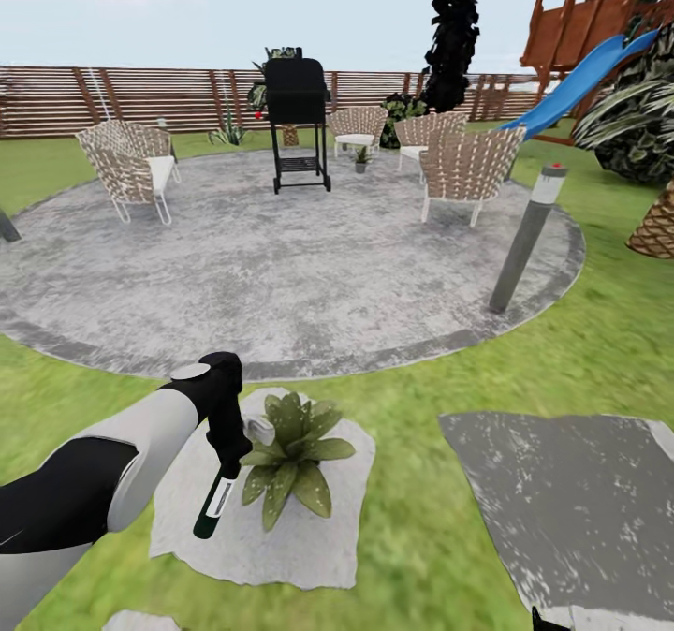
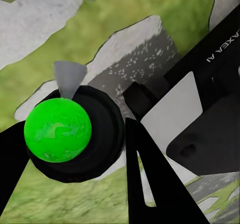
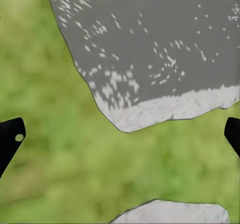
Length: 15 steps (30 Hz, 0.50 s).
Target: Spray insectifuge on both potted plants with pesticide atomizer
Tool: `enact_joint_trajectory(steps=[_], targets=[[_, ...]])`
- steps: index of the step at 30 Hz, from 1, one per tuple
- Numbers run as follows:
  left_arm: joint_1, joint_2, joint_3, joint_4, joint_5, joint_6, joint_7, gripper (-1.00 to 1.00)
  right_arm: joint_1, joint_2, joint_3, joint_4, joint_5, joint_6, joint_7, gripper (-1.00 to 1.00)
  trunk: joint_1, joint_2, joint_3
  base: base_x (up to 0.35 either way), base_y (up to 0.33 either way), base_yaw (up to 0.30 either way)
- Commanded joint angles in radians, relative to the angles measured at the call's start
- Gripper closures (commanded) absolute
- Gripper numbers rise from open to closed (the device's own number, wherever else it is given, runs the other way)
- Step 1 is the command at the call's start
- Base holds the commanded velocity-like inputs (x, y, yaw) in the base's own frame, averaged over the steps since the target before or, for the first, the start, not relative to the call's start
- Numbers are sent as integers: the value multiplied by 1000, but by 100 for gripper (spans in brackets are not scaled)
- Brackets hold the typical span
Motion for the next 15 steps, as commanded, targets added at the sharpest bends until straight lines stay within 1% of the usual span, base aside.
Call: enact_joint_trajectory(steps=[1, 4, 10, 15], targets=[[-1, -1, 2, -1, -10, 11, -9, 100, -1, 0, -7, 1, 11, -4, -1, -100, 0, 0, -1, 135, -283, 278], [-1, -1, 3, -1, -10, 11, -9, 100, -1, 0, -7, 1, 11, -4, -1, -100, 0, 0, -1, 187, -269, 278], [-1, -1, 3, -2, -10, 12, -9, 100, -1, 1, -7, 1, 11, -4, -1, -100, 0, 0, -1, 251, -231, 277], [-1, -4, 0, -2, -10, 12, -9, 100, -1, 1, -7, 1, 11, -4, -1, -100, 0, 0, -1, 51, -302, 277]])
